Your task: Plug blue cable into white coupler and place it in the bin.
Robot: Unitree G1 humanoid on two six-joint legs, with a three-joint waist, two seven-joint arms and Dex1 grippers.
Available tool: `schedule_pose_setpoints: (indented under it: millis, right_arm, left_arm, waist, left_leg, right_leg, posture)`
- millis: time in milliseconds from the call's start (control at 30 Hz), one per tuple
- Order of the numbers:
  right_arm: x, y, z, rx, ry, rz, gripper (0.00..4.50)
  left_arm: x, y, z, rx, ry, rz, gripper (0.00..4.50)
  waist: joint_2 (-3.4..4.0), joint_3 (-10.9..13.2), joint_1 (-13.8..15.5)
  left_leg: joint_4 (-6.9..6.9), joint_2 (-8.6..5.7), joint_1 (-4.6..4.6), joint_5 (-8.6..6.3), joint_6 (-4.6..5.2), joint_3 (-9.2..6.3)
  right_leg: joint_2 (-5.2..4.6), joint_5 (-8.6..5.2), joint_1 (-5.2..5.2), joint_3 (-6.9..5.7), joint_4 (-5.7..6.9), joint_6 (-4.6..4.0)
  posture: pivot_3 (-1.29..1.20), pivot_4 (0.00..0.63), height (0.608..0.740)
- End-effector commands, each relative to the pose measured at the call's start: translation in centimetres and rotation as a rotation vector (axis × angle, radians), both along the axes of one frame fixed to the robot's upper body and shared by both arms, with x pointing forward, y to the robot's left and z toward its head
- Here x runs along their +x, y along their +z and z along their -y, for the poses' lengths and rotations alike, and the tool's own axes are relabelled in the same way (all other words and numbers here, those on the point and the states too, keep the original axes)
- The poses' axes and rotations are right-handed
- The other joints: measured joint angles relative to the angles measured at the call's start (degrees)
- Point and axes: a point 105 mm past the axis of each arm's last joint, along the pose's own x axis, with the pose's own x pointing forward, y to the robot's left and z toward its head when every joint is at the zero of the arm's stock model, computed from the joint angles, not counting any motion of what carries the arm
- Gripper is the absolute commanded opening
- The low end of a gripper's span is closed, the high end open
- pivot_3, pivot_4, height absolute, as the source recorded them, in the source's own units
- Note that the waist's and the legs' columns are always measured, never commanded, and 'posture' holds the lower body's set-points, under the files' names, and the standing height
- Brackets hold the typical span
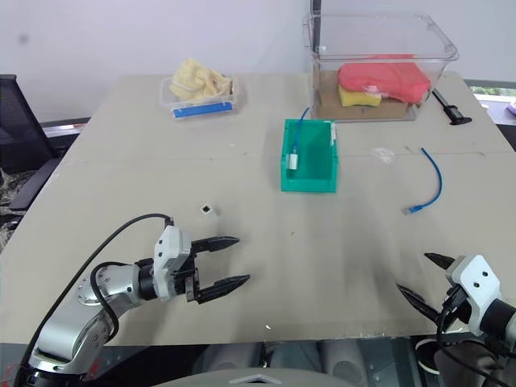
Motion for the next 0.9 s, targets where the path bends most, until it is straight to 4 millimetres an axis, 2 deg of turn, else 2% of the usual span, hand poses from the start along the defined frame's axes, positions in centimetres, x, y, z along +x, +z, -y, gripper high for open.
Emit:
schedule_pose_setpoints:
  millis: [33,267,300,433,500,600,667,800,900]
  right_arm:
    - [0.7,1.3,0.6,-0.041,0.018,0.063,4.46]
    - [3.2,2.2,1.1,-0.085,0.005,0.113,4.46]
    - [3.9,2.3,1.5,-0.139,0.001,0.102,4.46]
    - [6.5,3.2,2.9,-0.215,-0.004,0.031,4.46]
    - [8.1,4.0,3.1,-0.288,0.060,0.023,4.46]
    - [10.7,4.7,3.5,-0.455,0.175,0.020,4.46]
    - [12.1,4.6,3.7,-0.541,0.227,0.021,4.46]
    - [14.9,4.2,4.1,-0.689,0.349,-0.002,4.46]
    - [16.1,3.8,4.3,-0.770,0.429,-0.049,4.46]
  left_arm:
    - [0.3,0.9,-0.1,-0.018,0.011,0.040,4.46]
    - [1.7,2.2,0.7,-0.127,0.094,0.010,4.46]
    - [1.7,2.7,1.1,-0.158,0.091,-0.008,4.46]
    - [0.7,3.6,2.4,-0.167,-0.009,-0.019,4.46]
    - [-0.2,3.2,2.6,-0.097,-0.089,0.048,4.46]
    - [-0.3,3.3,2.5,-0.081,-0.112,0.086,4.46]
    - [-0.3,3.3,2.5,-0.079,-0.116,0.096,4.46]
    - [-0.5,3.5,2.8,-0.078,-0.125,0.116,4.46]
    - [-0.5,3.8,3.0,-0.077,-0.121,0.126,4.46]
  waist:
    - [0.00,0.00,0.04]
    - [-0.01,0.04,-0.06]
    - [-0.01,0.04,-0.05]
    - [-0.02,0.12,-0.40]
    - [-0.03,0.12,-0.57]
    - [-0.10,0.13,-0.34]
    - [0.24,0.37,-0.57]
    - [0.15,0.40,-0.61]
    - [0.15,0.40,-0.56]
  left_leg:
    - [0.00,0.00,0.00,0.00,0.00,0.00]
    - [0.05,0.00,0.01,0.00,0.00,0.01]
    - [0.04,0.00,0.00,0.00,0.00,-0.01]
    - [0.09,-0.05,-0.03,0.01,0.00,0.05]
    - [0.08,-0.05,-0.01,0.01,0.00,0.13]
    - [0.04,-0.05,0.00,0.01,0.00,0.18]
    - [0.04,-0.01,-0.04,0.01,-0.01,0.31]
    - [0.06,-0.01,-0.06,0.02,0.00,0.50]
    - [0.06,-0.01,-0.28,0.04,-0.04,0.46]
  right_leg:
    - [0.00,0.00,0.00,0.00,0.00,0.00]
    - [0.03,0.05,0.00,0.00,0.01,0.06]
    - [0.03,0.19,0.00,-0.02,0.02,0.13]
    - [-0.01,0.28,-0.01,0.03,0.01,0.00]
    - [0.00,0.26,0.00,0.09,-0.01,-0.06]
    - [0.04,0.25,-0.01,0.07,-0.01,-0.11]
    - [0.10,0.25,-0.04,0.00,-0.05,-0.15]
    - [0.08,0.39,-0.08,0.09,-0.13,-0.07]
    - [0.06,0.43,-0.25,0.02,-0.19,-0.03]
  posture:
    - [0.00,0.150,0.739]
    - [0.00,0.150,0.739]
    - [0.00,0.150,0.739]
    - [0.00,0.150,0.739]
    - [0.00,0.150,0.739]
    - [0.00,0.150,0.739]
    - [0.00,0.150,0.739]
    - [0.00,0.150,0.739]
    - [0.00,0.150,0.739]
